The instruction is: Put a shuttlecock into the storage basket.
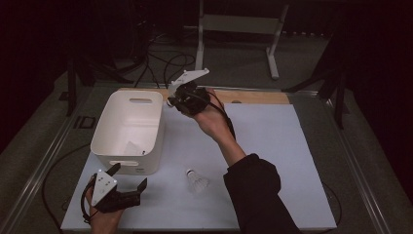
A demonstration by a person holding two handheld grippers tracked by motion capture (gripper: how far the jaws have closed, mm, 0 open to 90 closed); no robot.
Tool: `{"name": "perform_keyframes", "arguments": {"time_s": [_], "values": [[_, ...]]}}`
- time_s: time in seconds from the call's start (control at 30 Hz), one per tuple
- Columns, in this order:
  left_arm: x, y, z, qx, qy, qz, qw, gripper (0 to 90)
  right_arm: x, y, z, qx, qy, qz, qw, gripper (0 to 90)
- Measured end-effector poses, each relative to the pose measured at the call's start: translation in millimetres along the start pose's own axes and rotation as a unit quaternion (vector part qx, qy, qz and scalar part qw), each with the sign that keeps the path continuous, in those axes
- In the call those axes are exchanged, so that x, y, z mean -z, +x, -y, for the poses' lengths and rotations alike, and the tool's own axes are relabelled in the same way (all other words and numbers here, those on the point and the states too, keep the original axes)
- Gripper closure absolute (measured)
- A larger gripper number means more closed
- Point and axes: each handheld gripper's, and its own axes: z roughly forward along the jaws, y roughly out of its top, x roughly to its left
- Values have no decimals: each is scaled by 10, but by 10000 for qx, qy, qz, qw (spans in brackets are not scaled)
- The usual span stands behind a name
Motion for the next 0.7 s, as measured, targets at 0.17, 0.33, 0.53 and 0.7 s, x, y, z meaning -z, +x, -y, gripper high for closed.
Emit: {"name": "perform_keyframes", "arguments": {"time_s": [0.17, 0.33, 0.53, 0.7], "values": [[-1, -1, 0, 4, 1, 4, 10000, 0, -7, 13, -16, -7, -3, -19, 10000, 888], [-1, 0, 0, 5, -3, 6, 10000, 0, -17, 39, -49, 29, -8, -47, 10000, 887], [0, 2, -1, -4, -6, 2, 10000, 0, -28, 69, -92, 53, -38, -72, 10000, 888], [0, -3, 0, 29, -6, 10, 10000, 0, -38, 88, -117, 66, -42, -90, 9999, 888]]}}
